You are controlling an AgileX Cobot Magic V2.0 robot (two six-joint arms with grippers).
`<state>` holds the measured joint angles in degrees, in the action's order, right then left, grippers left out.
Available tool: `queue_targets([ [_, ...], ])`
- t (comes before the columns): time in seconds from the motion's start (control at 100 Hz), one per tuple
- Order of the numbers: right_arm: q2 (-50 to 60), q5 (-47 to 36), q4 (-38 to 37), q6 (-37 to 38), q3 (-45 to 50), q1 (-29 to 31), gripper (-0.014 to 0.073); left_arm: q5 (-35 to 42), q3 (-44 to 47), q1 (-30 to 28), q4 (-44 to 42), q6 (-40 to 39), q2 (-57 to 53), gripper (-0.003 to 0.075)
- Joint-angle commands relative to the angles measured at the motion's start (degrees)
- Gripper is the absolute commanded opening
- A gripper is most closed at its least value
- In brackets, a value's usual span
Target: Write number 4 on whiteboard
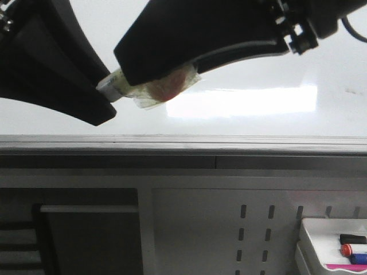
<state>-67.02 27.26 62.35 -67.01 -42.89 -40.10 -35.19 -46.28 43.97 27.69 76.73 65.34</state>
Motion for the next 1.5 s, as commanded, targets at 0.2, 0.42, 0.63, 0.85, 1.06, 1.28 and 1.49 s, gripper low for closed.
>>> queue_targets([
  [0.2,-0.37,-0.13,1.88,-0.60,-1.98,-0.14,0.0330,3.49,-1.97,0.53,4.22,-0.48,-1.44,-0.0020],
  [0.42,-0.37,0.49,1.88,-0.60,-1.98,-0.14,0.0038,3.49,-1.97,0.53,4.71,-0.48,-1.44,-0.0020],
  [0.63,-0.37,0.49,1.18,-0.60,-1.98,-0.14,-0.0071,3.49,-1.97,0.53,4.75,-0.48,-1.44,-0.0020],
  [0.85,-0.37,-3.23,0.28,-0.60,-1.17,-0.14,-0.0071,3.72,-1.97,0.41,6.50,-2.81,-1.94,0.0178],
  [1.06,-0.37,-4.12,-0.08,-0.60,-1.08,-0.14,-0.0063,4.24,-1.97,-3.28,6.50,-11.87,-7.03,0.0446],
  [1.28,-0.24,-5.11,-2.50,-0.60,-0.94,-0.14,-0.0063,1.48,1.19,-12.81,6.72,-18.34,-18.66,0.0442],
  [1.49,2.73,-16.92,-2.63,-0.60,2.99,-0.14,-0.0063,4.16,13.10,-21.94,6.97,-28.58,-35.32,0.0309],
])
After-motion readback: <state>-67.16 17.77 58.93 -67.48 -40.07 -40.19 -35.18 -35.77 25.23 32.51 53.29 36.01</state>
